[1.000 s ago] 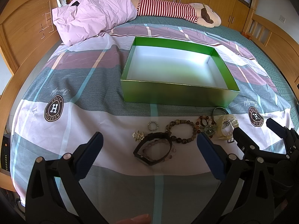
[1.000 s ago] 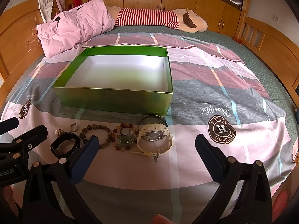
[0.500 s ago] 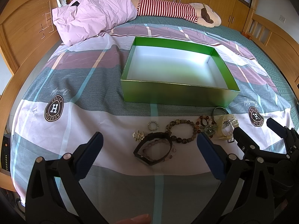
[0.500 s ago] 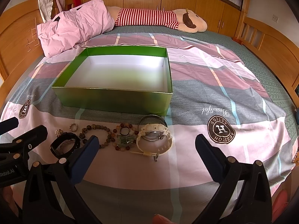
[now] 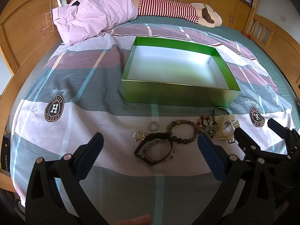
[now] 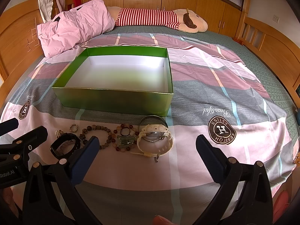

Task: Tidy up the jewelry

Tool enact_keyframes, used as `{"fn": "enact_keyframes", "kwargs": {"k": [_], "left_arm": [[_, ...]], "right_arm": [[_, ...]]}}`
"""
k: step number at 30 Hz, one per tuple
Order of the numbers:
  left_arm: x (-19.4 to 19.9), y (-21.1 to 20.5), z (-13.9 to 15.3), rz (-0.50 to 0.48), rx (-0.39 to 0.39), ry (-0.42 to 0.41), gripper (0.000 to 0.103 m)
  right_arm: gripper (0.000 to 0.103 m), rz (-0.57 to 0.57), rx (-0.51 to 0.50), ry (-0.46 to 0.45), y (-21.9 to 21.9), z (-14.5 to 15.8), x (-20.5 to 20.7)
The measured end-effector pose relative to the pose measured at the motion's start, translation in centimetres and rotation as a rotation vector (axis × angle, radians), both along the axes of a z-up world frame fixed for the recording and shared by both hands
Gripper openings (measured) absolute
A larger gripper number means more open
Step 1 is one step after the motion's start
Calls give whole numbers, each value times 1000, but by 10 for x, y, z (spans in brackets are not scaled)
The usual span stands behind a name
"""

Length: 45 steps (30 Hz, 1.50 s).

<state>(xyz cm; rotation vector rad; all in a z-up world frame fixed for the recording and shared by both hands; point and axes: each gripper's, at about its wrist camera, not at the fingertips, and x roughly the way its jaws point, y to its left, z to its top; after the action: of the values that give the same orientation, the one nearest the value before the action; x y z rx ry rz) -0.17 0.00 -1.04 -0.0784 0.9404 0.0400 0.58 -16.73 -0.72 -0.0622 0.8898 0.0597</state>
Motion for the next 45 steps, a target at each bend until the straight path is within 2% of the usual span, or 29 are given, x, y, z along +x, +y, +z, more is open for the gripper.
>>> {"fn": "enact_keyframes", "kwargs": {"k": [45], "left_arm": [[1,6,0,15,11,5,101]], "right_arm": [[102,17,-12,1,3,-3,2]]}}
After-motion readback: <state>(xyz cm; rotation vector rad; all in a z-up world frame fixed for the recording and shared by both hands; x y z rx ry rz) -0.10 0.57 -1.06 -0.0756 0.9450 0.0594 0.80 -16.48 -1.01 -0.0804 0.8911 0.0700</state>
